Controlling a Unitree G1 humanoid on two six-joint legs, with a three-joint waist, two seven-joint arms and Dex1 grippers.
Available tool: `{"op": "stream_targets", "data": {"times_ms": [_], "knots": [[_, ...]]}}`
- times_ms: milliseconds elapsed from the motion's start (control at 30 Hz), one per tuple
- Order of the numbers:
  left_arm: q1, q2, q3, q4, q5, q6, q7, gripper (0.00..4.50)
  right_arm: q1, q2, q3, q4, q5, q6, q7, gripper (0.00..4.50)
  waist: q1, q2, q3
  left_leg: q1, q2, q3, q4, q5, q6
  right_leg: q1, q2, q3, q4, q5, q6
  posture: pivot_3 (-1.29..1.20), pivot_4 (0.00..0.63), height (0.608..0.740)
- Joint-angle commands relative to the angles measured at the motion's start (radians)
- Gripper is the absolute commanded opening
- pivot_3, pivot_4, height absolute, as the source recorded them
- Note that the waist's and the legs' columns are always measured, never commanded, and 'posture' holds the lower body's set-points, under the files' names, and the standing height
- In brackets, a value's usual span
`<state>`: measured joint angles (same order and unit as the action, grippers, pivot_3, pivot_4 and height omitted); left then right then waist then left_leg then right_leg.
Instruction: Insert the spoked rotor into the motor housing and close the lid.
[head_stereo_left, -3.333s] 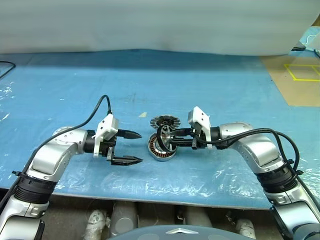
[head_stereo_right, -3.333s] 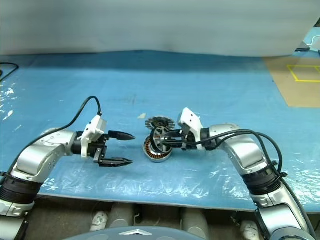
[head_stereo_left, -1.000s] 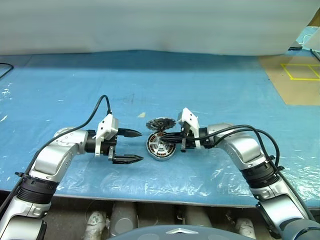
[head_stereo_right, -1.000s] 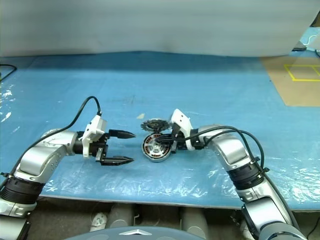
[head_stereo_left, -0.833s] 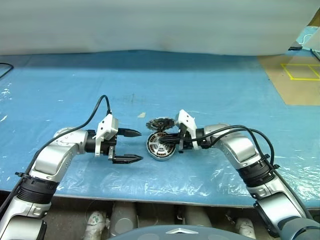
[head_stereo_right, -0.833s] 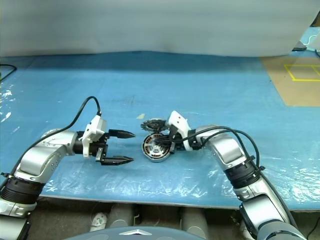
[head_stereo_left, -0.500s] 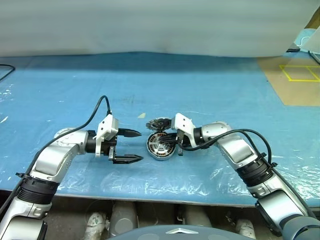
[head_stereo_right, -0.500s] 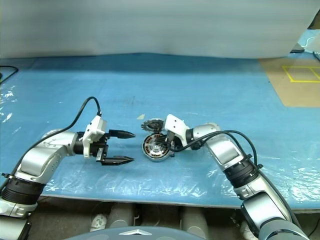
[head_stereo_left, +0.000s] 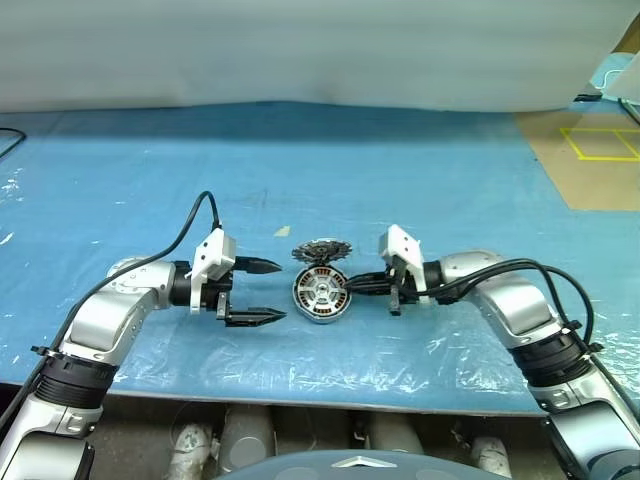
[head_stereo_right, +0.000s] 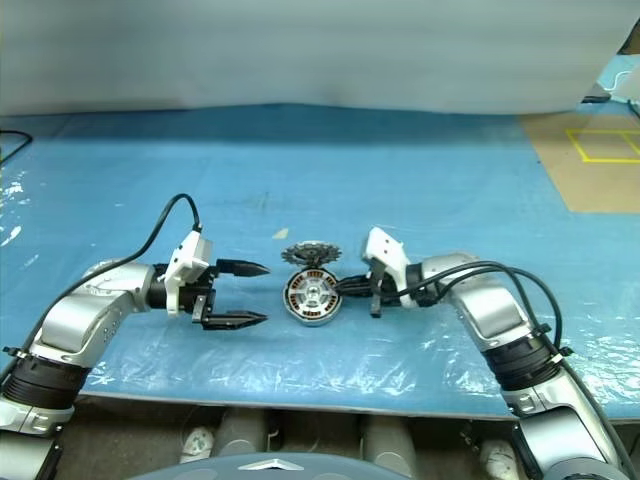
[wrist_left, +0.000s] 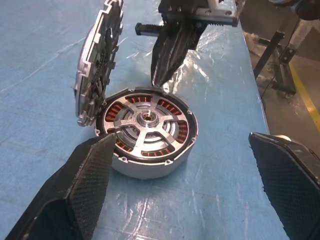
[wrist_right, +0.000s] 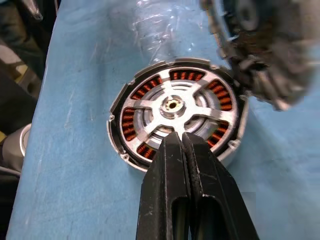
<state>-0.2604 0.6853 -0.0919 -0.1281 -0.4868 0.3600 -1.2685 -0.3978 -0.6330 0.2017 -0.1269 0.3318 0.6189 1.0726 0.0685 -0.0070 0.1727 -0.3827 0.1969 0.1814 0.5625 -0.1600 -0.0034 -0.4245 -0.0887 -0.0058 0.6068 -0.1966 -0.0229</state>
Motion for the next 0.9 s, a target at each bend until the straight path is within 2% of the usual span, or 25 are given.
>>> {"op": "stream_targets", "data": {"times_ms": [33,167,267,600,900], "knots": [[0.008,-0.003,0.031,-0.006,-0.005,-0.020,0.015,4.50,-0.015,0.015,-0.127,0.049,0.025,0.017,-0.101,0.02,0.001,0.000,0.000,0.000,0.000,0.000,0.000,0.000,0.000,0.000,0.000,0.000,0.000,0.000,0.000,0.00,0.150,0.740],[0.011,-0.007,0.039,0.011,0.000,-0.030,0.029,4.50,-0.054,0.049,-0.208,0.130,0.026,0.017,-0.195,0.02,0.001,0.000,0.000,0.001,-0.001,0.000,0.001,0.000,0.000,0.001,-0.001,0.001,0.000,0.000,0.000,0.00,0.150,0.740],[-0.002,-0.016,0.046,0.059,0.009,-0.049,0.040,4.50,-0.093,0.083,-0.194,0.161,0.008,-0.004,-0.224,0.02,-0.002,0.000,0.000,0.001,-0.001,0.000,0.000,0.000,0.000,0.000,0.000,0.001,0.000,0.000,0.000,0.00,0.150,0.740],[-0.085,-0.031,0.063,0.211,0.036,-0.131,0.033,4.50,-0.207,0.173,-0.022,0.122,-0.003,-0.027,-0.130,0.02,0.001,0.000,0.000,-0.002,0.000,0.001,0.000,0.000,0.000,-0.001,0.000,-0.001,0.000,0.000,0.000,0.00,0.150,0.740],[-0.074,-0.033,0.086,0.101,-0.043,-0.046,0.026,4.50,-0.230,0.166,0.012,0.103,0.006,-0.011,-0.048,0.02,0.002,0.000,0.000,-0.002,0.000,0.000,0.000,0.000,-0.001,-0.001,-0.001,-0.001,0.000,0.000,0.000,0.00,0.150,0.740]]}}
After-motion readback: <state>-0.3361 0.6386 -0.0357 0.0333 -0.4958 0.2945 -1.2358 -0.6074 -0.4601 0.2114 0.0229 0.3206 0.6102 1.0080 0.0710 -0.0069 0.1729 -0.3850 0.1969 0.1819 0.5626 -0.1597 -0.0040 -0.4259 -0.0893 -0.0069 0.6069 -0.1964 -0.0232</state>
